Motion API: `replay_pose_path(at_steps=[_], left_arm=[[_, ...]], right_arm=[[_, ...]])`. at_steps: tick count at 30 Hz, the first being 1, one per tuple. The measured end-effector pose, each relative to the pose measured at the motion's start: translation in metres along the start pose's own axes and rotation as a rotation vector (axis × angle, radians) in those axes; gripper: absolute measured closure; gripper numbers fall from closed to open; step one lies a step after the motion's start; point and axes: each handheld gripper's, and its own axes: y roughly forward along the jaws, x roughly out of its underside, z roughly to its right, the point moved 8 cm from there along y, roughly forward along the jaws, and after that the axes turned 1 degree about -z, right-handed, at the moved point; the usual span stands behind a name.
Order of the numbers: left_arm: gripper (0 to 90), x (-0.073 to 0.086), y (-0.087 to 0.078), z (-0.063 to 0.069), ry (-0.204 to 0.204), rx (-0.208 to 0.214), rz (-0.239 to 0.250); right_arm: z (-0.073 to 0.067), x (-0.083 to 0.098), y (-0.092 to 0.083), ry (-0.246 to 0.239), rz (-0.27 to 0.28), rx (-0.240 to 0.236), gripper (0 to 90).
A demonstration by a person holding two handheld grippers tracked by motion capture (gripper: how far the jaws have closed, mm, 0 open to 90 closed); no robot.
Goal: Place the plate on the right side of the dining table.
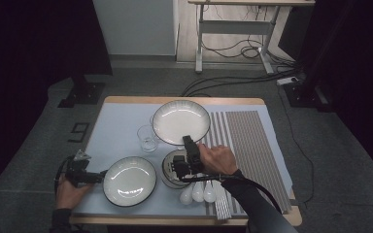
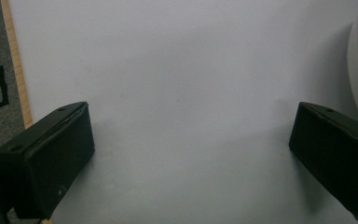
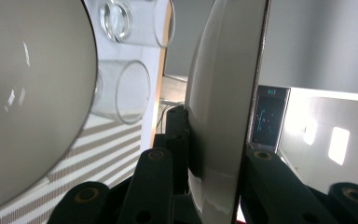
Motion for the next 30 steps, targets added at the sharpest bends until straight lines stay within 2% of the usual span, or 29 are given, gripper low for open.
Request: replay_pose_path(at_steps=[6,8,13,21,22,26,30], left_arm=[[0.0,0.000,0.000,0.000,-0.001,0.001,0.000],[0.0,0.000,0.000,0.000,-0.001,0.001,-0.001],[0.0,0.000,0.000,0.000,-0.001,0.000,0.001],[0.0,0.000,0.000,0.000,-0.002,0.001,0.001],[0.0,0.000,0.000,0.000,-0.001,0.001,0.000],[0.0,0.000,0.000,0.000,-0.001,0.000,0.001],[0.0,0.000,0.000,0.000,-0.001,0.000,0.001]], right_arm=[[0.004,0.018,0.001,0.025,-0.032,0.009,78.5],[0.005,0.024,0.001,0.023,-0.053,0.008,78.5],[0.005,0.034,0.004,0.029,-0.069,0.008,78.5],[-0.001,0.056,0.007,0.026,-0.119,0.008,78.5],[-0.004,0.063,0.008,0.045,-0.133,0.007,78.5],[-0.006,0.074,0.010,0.056,-0.141,0.011,78.5],[-0.010,0.086,0.010,0.060,-0.172,0.006,78.5]])
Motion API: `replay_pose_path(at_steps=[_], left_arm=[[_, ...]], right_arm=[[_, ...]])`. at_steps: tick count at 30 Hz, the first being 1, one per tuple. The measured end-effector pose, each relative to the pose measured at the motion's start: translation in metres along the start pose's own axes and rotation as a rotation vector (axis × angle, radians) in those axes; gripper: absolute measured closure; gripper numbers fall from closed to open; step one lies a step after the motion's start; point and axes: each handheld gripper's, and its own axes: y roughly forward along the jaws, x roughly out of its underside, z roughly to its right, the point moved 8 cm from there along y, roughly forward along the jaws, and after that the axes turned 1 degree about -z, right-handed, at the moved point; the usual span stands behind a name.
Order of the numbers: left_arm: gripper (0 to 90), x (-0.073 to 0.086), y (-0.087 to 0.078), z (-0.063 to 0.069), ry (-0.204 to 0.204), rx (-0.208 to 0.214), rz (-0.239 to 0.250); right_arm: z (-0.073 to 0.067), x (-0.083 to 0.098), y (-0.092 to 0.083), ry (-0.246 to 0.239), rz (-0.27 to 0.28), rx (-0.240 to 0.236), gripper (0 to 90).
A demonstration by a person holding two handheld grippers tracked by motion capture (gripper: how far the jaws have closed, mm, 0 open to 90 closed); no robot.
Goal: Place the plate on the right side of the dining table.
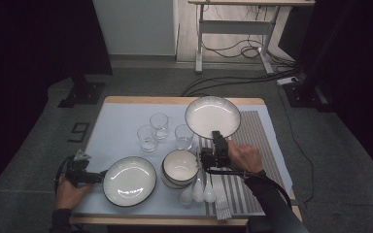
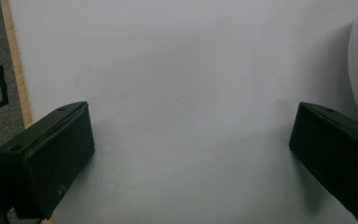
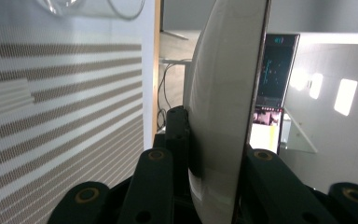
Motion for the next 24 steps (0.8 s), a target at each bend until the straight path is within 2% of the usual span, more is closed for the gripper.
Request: replay_pose_path(at_steps=[9,12,24], left_arm=[[0.0,0.000,0.000,0.000,0.000,0.000,-0.001],[0.0,0.000,0.000,0.000,0.000,0.000,0.000],[0.0,0.000,0.000,0.000,0.001,0.000,0.000]], right_arm=[[-0.009,0.022,0.007,0.008,-0.045,-0.007,78.5],[-0.015,0.032,0.011,0.025,-0.071,-0.011,78.5],[-0.032,0.048,0.021,0.030,-0.098,-0.016,78.5]])
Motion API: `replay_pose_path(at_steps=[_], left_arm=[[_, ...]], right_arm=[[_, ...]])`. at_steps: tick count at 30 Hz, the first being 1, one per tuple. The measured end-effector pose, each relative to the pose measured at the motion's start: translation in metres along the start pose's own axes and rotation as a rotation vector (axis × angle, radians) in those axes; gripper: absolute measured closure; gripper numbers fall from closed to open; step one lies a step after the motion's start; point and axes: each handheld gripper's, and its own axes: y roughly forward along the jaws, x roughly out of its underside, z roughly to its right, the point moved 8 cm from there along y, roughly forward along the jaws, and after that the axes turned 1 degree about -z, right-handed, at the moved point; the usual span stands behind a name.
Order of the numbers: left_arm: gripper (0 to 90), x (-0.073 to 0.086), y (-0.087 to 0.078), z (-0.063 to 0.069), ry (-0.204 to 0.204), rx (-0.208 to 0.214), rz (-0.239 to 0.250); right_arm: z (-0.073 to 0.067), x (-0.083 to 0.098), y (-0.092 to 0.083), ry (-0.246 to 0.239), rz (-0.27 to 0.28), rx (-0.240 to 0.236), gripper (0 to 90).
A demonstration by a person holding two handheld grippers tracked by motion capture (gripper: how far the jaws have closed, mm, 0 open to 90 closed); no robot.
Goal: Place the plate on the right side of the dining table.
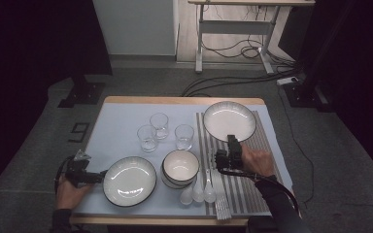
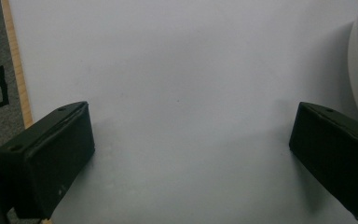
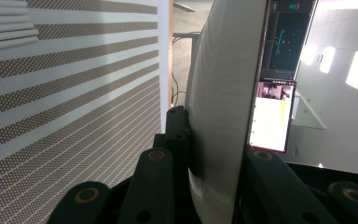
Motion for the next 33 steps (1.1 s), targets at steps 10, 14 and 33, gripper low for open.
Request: replay_pose_path(at_steps=[10,14,33], left_arm=[[0.0,0.000,0.000,0.000,0.001,0.000,-0.001],[0.0,0.000,0.000,0.000,0.001,0.000,-0.001],[0.0,0.000,0.000,0.000,0.001,0.000,-0.001]], right_arm=[[-0.017,0.009,0.010,-0.007,-0.018,-0.015,78.5],[-0.025,0.014,0.012,-0.004,-0.028,-0.025,78.4],[-0.065,0.020,0.022,-0.008,-0.045,-0.068,78.4]])
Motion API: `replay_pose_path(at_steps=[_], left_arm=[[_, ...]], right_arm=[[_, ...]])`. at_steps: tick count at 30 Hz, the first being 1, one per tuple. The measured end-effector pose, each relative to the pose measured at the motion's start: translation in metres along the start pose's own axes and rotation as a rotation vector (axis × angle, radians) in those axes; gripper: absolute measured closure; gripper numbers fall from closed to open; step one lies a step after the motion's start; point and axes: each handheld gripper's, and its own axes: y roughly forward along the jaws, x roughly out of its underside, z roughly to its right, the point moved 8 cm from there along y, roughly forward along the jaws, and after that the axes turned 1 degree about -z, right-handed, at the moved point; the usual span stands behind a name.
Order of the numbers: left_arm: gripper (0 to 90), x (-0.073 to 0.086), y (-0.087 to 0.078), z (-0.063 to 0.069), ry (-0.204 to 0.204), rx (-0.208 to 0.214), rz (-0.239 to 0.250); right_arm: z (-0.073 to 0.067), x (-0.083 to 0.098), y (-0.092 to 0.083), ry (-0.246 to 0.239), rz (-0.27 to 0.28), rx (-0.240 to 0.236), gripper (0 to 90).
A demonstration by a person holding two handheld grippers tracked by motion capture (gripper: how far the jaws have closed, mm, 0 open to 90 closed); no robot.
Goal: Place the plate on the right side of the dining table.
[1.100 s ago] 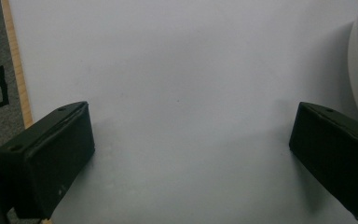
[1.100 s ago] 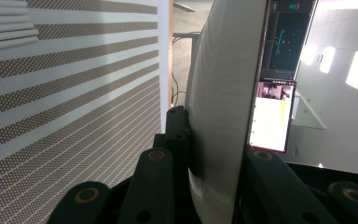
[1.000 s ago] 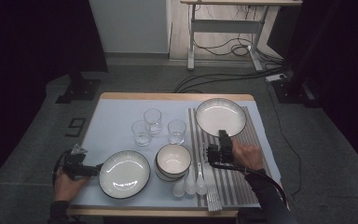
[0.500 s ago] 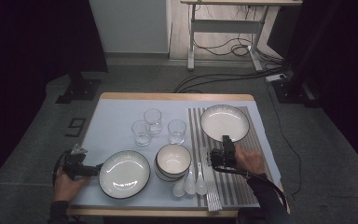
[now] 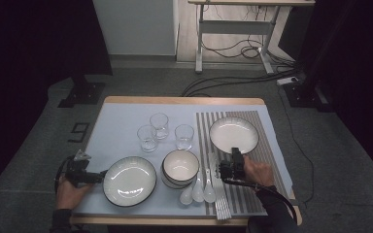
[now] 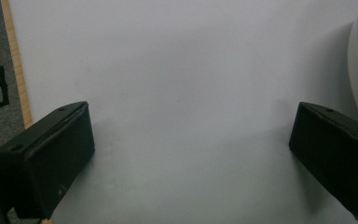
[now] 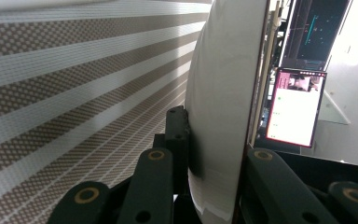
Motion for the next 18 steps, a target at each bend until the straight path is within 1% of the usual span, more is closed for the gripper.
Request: replay_pose_path(at_steps=[2,5,10,11,15,16,17,18], left_arm=[[0.0,0.000,0.000,0.000,0.000,0.000,0.000],[0.0,0.000,0.000,0.000,0.000,0.000,-0.001],[0.0,0.000,0.000,0.000,0.000,0.000,-0.001],[0.0,0.000,0.000,0.000,0.000,0.001,-0.001],[0.0,0.000,0.000,0.000,0.000,0.000,-0.001],[0.0,0.000,0.000,0.000,0.000,0.000,-0.001],[0.0,0.000,0.000,0.000,0.000,0.000,-0.001],[0.0,0.000,0.000,0.000,0.000,0.000,-0.001]], right_arm=[[-0.002,0.000,0.001,0.001,0.000,0.001,78.4],[-0.009,0.001,0.003,0.000,-0.003,-0.011,78.4],[-0.015,0.003,0.006,0.001,-0.011,-0.024,78.4],[-0.019,0.003,0.008,0.000,-0.011,-0.031,78.4],[-0.026,0.004,0.011,-0.001,-0.014,-0.046,78.4],[-0.026,0.004,0.011,-0.001,-0.014,-0.046,78.4],[-0.029,0.004,0.012,0.000,-0.015,-0.054,78.4],[-0.030,0.004,0.013,-0.008,-0.019,-0.058,78.4]])
